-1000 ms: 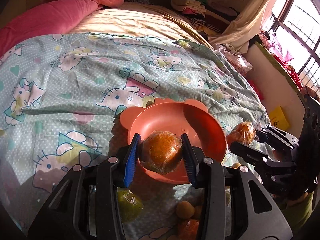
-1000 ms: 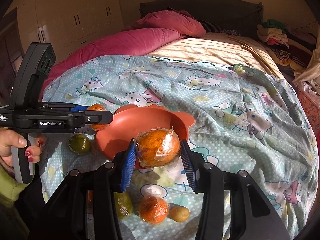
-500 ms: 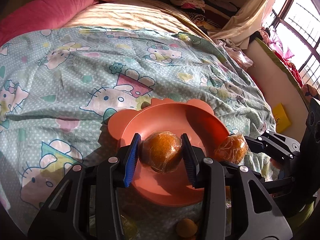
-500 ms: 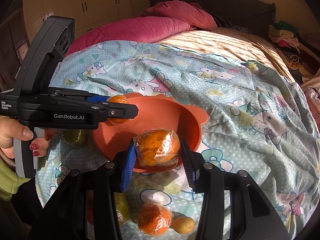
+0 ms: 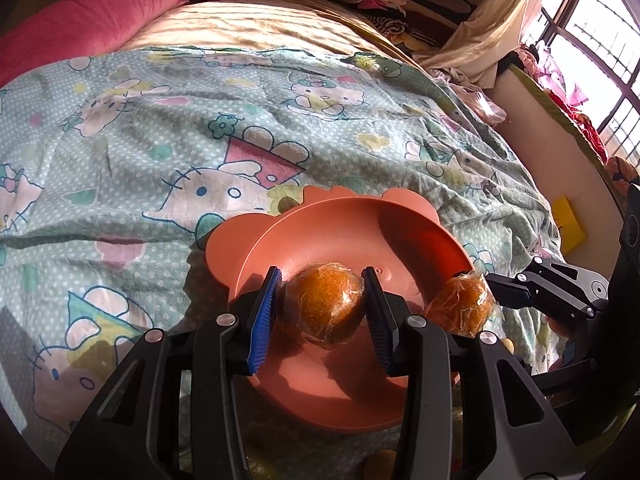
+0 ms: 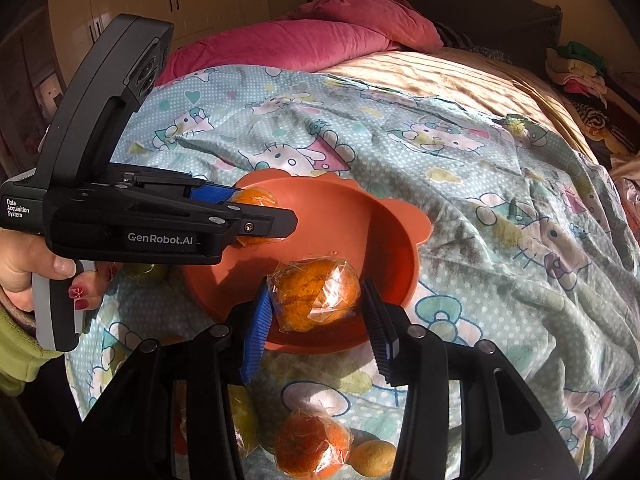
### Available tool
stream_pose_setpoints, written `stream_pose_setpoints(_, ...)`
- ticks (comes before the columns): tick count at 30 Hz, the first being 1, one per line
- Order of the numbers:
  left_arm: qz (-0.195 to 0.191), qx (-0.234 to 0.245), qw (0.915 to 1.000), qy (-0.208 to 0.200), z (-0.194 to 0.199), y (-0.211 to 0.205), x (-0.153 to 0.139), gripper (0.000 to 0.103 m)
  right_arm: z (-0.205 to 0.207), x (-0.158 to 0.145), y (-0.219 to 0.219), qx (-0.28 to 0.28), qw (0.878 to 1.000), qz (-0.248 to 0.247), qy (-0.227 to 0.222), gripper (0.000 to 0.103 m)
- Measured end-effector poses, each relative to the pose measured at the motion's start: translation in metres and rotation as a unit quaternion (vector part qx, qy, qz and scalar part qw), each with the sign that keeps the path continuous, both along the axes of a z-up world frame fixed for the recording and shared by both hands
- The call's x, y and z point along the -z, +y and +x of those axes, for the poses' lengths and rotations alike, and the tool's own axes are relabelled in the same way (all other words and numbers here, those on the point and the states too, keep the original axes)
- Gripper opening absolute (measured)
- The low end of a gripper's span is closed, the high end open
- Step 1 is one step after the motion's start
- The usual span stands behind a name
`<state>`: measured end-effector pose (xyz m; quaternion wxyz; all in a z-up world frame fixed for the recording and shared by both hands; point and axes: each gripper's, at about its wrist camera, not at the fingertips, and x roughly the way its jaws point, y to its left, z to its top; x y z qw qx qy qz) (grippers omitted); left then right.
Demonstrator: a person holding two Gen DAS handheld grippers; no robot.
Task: Organize fruits
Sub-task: 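Carry both oranges over the orange plate while the right tool releases its orange onto it, then lower the held orange onto the plate and open the left tool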
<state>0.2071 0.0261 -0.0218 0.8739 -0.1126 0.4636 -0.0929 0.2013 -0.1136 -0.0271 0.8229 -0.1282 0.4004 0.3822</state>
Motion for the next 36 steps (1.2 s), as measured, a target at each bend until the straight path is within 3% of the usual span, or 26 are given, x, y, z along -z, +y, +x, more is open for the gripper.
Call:
stream_pose_setpoints(23, -0.002, 0.000, 1.0000, -0.002, -0.001, 0.002, -0.003, 0.033, -0.004, 0.000, 0.001, -0.001, 1.000, -0.001, -0.006, 0.050)
stream_pose_setpoints(36, 0.003, -0.010, 0.9999, -0.009, -0.006, 0.005, -0.012, 0.049, -0.007, -0.008, -0.005, 0.008, 1.000, 0.000, -0.020, 0.057)
